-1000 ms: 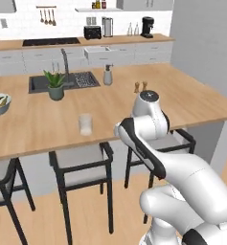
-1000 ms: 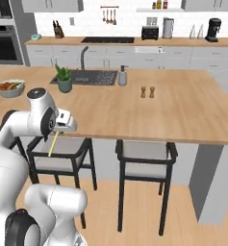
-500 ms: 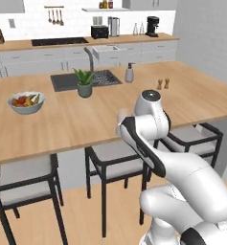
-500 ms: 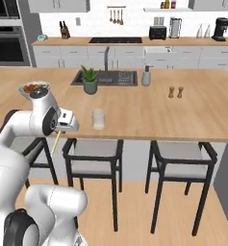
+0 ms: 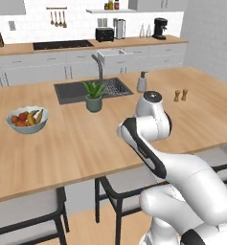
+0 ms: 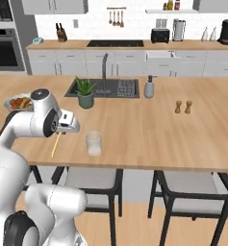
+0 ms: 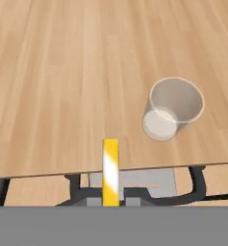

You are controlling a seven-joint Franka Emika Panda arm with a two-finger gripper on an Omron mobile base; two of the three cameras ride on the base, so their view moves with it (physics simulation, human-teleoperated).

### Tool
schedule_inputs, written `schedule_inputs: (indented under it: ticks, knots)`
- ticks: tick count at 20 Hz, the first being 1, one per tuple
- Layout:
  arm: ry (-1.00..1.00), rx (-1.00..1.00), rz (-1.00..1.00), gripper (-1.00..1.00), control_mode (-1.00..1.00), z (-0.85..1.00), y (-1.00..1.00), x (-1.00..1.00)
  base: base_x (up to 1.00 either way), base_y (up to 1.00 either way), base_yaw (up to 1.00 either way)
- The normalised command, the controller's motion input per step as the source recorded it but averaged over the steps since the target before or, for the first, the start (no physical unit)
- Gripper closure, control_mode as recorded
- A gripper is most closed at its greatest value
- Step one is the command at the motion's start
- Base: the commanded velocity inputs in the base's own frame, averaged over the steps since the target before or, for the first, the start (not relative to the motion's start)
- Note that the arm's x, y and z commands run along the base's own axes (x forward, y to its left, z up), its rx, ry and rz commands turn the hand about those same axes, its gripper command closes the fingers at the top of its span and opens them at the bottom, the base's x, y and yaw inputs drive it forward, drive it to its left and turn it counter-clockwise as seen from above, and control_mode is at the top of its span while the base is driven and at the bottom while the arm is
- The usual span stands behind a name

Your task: Take a straw from the drawer in front and place it inside the glass cup on the dining counter.

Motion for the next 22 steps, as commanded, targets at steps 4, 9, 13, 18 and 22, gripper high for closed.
schedule_inputs:
  ticks: [4, 9, 13, 18, 22]
  knots:
    - [0.00, 0.00, 0.00, 1.00, 1.00, 0.00, 0.00, 0.00, 0.89, 0.30, 0.00]
    - [-0.18, 0.01, 0.07, 1.00, -1.00, 0.40, 0.03, -0.14, 0.08, 0.13, 0.02]
    - [-0.47, 0.05, 0.25, 1.00, -1.00, 0.73, -0.24, -0.66, 0.00, 0.00, 0.00]
    - [-0.42, 0.13, 0.38, 1.00, -1.00, 0.39, -0.67, -0.10, 0.00, 0.00, 0.00]
    - [-0.28, 0.18, 0.41, 1.00, -1.00, 0.12, -0.59, 0.34, 0.00, 0.00, 0.00]
